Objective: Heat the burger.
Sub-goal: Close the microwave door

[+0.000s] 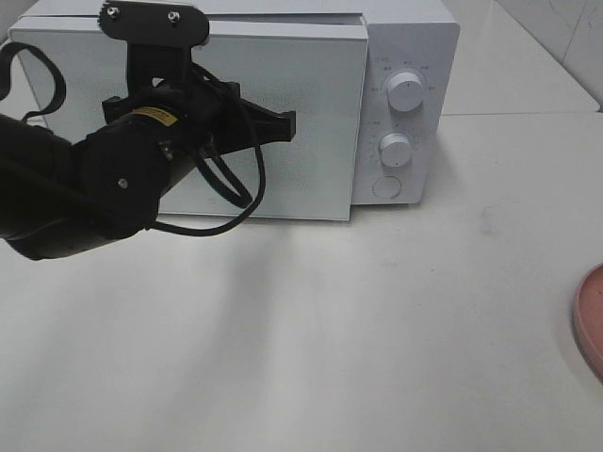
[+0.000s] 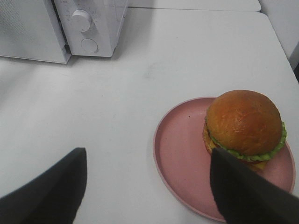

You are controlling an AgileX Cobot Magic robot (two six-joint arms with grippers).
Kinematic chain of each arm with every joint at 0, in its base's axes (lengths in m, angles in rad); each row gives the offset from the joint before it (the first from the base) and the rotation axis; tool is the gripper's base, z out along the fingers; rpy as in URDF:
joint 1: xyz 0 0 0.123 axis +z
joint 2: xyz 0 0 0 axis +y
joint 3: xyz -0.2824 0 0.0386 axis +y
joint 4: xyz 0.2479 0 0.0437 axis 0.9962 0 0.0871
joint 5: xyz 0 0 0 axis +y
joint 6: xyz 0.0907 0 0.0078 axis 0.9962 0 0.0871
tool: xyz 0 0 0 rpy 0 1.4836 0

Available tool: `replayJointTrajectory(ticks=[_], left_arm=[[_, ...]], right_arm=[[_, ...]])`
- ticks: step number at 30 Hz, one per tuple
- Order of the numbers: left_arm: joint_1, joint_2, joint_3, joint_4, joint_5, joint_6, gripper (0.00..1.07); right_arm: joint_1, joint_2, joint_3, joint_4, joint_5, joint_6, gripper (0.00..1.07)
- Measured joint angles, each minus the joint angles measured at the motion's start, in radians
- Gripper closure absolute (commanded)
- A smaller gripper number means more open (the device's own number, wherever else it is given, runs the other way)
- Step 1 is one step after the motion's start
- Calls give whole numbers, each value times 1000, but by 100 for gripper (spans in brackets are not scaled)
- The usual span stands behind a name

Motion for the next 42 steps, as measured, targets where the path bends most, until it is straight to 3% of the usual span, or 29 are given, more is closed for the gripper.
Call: replayJointTrajectory(ticks=[9, 22, 32, 42], left_arm=[[0, 58, -91, -42, 17, 43, 107], [-22, 162, -251, -154, 81, 207, 107], [1, 223, -357, -166, 210, 269, 107], [-7, 205, -348, -204, 214, 330, 107]], right_arm=[[0, 0, 0, 0, 0, 0, 37], [0, 0, 0, 0, 0, 0, 37], [0, 0, 0, 0, 0, 0, 37], [0, 0, 0, 0, 0, 0, 37]])
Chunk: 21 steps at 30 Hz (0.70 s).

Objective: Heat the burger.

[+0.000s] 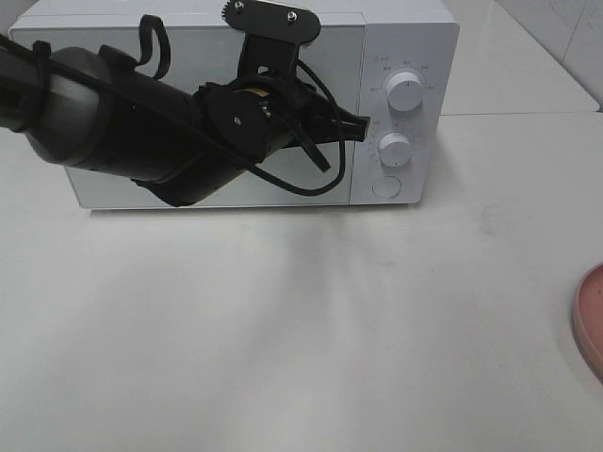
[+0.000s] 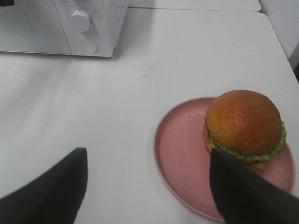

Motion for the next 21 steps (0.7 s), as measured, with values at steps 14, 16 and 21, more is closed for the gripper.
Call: replayJointTrajectory(ticks=[14, 16, 21], left_arm=[[-33, -133, 106, -40, 290, 17, 107], [-33, -138, 106, -40, 328, 22, 107], [-33, -163, 106, -37, 523, 32, 107]], right_arm=[[0, 0, 0, 0, 0, 0, 37], [0, 0, 0, 0, 0, 0, 37], [0, 0, 0, 0, 0, 0, 37]])
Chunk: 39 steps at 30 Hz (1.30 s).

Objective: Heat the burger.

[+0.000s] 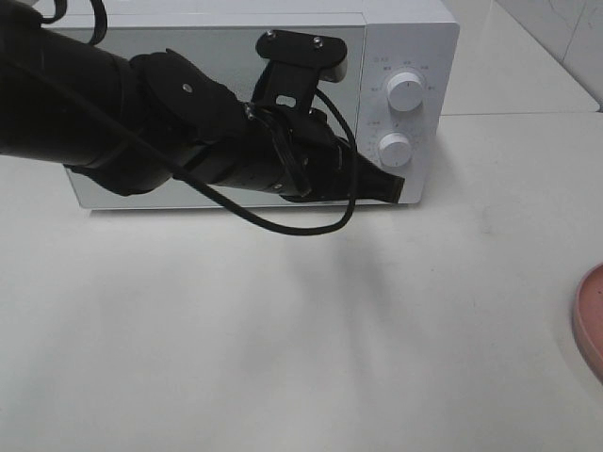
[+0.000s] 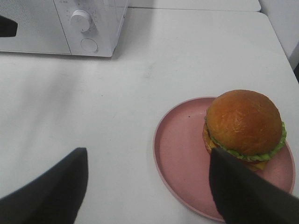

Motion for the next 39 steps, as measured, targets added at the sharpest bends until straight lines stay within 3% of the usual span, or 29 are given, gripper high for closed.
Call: replayJointTrajectory(ticks=[2, 4, 5, 6, 7, 8, 9, 10, 11, 12, 13, 14, 15, 16, 17, 18, 19, 22, 29, 35, 39], left_arm=[[0, -6, 0, 16, 70, 1, 106], [0, -8, 0, 60, 151, -25, 92], [0, -8, 0, 60, 151, -25, 92], [3, -8, 0, 114, 207, -83, 77], [3, -8, 0, 114, 207, -83, 77], [13, -8, 0, 185, 260, -171, 66], [20, -8, 0, 223, 291, -213, 45], [20, -8, 0, 223, 291, -213, 45], [45, -8, 0, 330, 355, -329, 29], [45, -8, 0, 330, 355, -329, 29], [58, -8, 0, 385, 382, -379, 22], [88, -15, 0, 485, 448, -490, 14], [88, -15, 0, 485, 448, -490, 14], [124, -31, 0, 586, 531, -598, 12], [136, -40, 0, 622, 570, -641, 12], [136, -40, 0, 622, 570, -641, 12], [160, -63, 0, 694, 638, -699, 12], [186, -109, 0, 756, 730, -740, 12], [246, -207, 0, 799, 848, -752, 12], [342, -283, 26, 823, 897, -752, 12], [432, -365, 92, 825, 907, -752, 12]], right_arm=[[0, 0, 0, 0, 0, 0, 37], [0, 0, 0, 0, 0, 0, 37], [0, 0, 0, 0, 0, 0, 37], [0, 0, 0, 0, 0, 0, 37], [0, 0, 0, 0, 0, 0, 37], [0, 0, 0, 0, 0, 0, 37], [0, 0, 0, 0, 0, 0, 37], [0, 0, 0, 0, 0, 0, 37], [0, 0, 0, 0, 0, 0, 37], [0, 0, 0, 0, 0, 0, 37], [0, 0, 0, 0, 0, 0, 37], [0, 0, 0, 0, 0, 0, 37], [0, 0, 0, 0, 0, 0, 37], [0, 0, 0, 0, 0, 0, 37], [0, 0, 0, 0, 0, 0, 37], [0, 0, 0, 0, 0, 0, 37], [0, 0, 0, 0, 0, 0, 37], [0, 0, 0, 0, 0, 0, 37], [0, 0, 0, 0, 0, 0, 37], [0, 0, 0, 0, 0, 0, 37], [0, 0, 0, 0, 0, 0, 37]])
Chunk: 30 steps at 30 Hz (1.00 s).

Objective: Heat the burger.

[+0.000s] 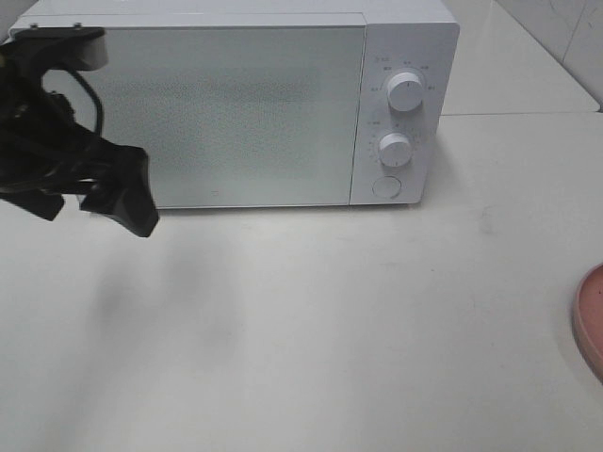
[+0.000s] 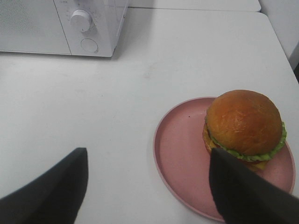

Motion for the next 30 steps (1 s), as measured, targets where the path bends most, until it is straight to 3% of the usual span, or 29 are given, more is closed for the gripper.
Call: replayJointTrajectory(ticks=[7, 9, 24, 30], left_arm=[[88, -118, 108, 6, 9, 0, 12], [114, -207, 180, 21, 10, -2, 12], [120, -494, 388, 53, 37, -44, 12], [120, -599, 464, 57, 46, 10, 12]], right_arm=[[0, 0, 0, 0, 0, 0, 37], [0, 0, 0, 0, 0, 0, 37], [0, 0, 0, 0, 0, 0, 37], [0, 0, 0, 0, 0, 0, 37]])
